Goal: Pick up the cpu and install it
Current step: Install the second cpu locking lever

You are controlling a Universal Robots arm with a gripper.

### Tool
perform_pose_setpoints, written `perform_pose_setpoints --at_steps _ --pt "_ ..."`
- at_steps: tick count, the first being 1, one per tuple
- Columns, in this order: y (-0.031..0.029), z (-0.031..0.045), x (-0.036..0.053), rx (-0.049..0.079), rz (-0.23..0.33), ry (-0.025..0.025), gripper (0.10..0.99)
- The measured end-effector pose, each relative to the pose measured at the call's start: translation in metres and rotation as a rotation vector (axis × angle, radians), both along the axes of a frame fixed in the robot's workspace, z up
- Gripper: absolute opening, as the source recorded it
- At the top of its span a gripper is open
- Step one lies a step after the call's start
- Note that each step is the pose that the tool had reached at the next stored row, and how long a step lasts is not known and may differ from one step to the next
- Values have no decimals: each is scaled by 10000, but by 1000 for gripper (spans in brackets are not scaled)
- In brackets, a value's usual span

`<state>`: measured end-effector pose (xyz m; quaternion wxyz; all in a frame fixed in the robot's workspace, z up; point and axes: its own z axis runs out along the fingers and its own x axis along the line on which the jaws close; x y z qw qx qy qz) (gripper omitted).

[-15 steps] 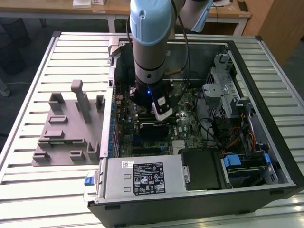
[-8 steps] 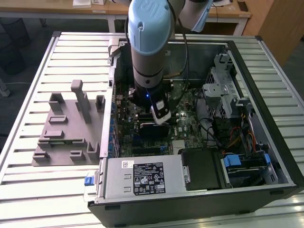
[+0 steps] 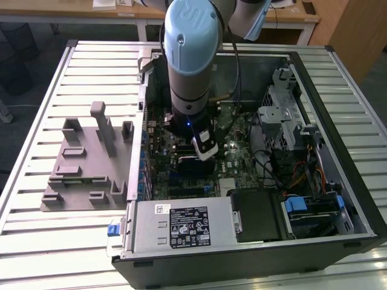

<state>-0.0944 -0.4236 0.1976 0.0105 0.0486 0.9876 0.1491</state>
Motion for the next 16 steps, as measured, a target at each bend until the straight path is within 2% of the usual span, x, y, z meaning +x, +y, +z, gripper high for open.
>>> perform_pose_setpoints --at_steps 9,16 --pt "-11 -33 16 196 0 0 106" --pt "-12 -78 16 287 0 1 106"
